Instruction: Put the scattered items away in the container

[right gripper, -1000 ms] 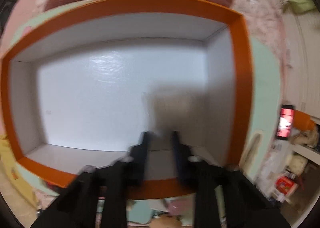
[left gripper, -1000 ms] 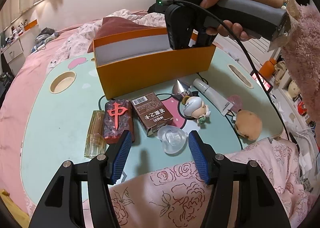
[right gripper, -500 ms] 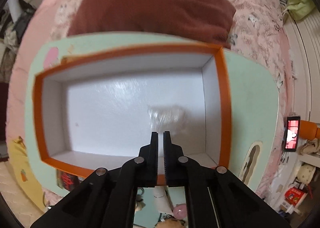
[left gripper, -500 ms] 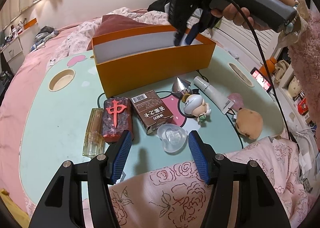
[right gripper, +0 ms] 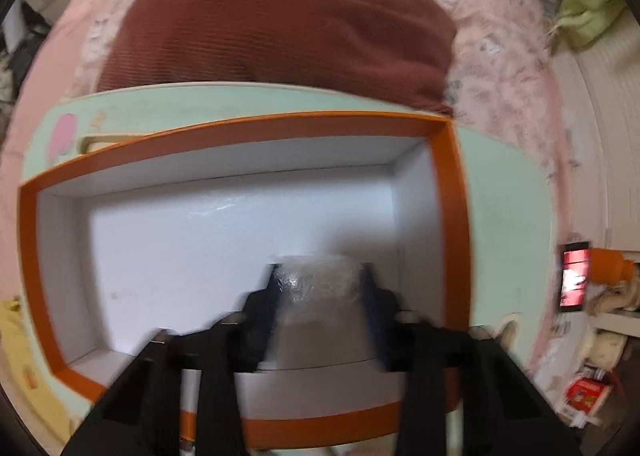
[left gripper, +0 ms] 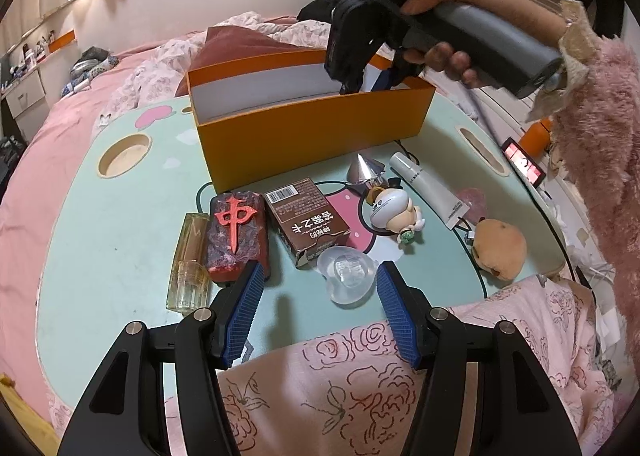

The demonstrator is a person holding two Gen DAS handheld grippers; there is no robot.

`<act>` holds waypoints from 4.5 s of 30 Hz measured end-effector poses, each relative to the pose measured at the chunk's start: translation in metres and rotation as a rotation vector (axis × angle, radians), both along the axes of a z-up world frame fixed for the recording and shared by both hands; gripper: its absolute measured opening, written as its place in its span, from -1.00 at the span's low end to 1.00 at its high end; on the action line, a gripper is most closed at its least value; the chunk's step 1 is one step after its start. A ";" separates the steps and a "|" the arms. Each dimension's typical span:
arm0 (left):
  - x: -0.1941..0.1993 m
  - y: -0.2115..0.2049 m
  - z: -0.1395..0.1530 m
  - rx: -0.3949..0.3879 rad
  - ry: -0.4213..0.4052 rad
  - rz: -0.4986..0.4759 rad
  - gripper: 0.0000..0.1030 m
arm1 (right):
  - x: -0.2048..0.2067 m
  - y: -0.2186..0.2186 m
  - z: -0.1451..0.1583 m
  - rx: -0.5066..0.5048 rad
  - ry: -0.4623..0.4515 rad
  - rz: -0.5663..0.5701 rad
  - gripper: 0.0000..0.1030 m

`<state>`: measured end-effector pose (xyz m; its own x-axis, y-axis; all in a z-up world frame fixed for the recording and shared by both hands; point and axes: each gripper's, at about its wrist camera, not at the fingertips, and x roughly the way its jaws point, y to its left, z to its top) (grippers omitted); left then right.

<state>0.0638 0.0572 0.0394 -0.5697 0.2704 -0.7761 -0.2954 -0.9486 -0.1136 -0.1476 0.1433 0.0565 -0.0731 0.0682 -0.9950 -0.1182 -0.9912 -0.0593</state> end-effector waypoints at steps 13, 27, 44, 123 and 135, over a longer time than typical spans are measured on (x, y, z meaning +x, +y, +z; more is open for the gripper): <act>-0.013 -0.035 -0.001 0.188 -0.072 0.049 0.15 | 0.119 -0.006 0.092 -0.292 0.303 0.135 -0.40; -0.040 -0.086 0.014 0.382 -0.099 0.157 0.15 | 0.186 -0.020 0.009 -0.476 0.260 0.234 0.31; -0.120 -0.093 -0.001 0.523 -0.102 0.293 0.36 | 0.098 0.105 0.025 -0.479 0.785 -0.343 0.64; 0.005 -0.036 -0.031 -0.088 -0.087 0.137 0.73 | 0.277 -0.017 -0.029 0.009 0.538 0.015 0.81; 0.005 -0.035 -0.031 -0.089 -0.088 0.136 0.76 | 0.276 -0.013 -0.030 0.008 0.533 0.016 0.84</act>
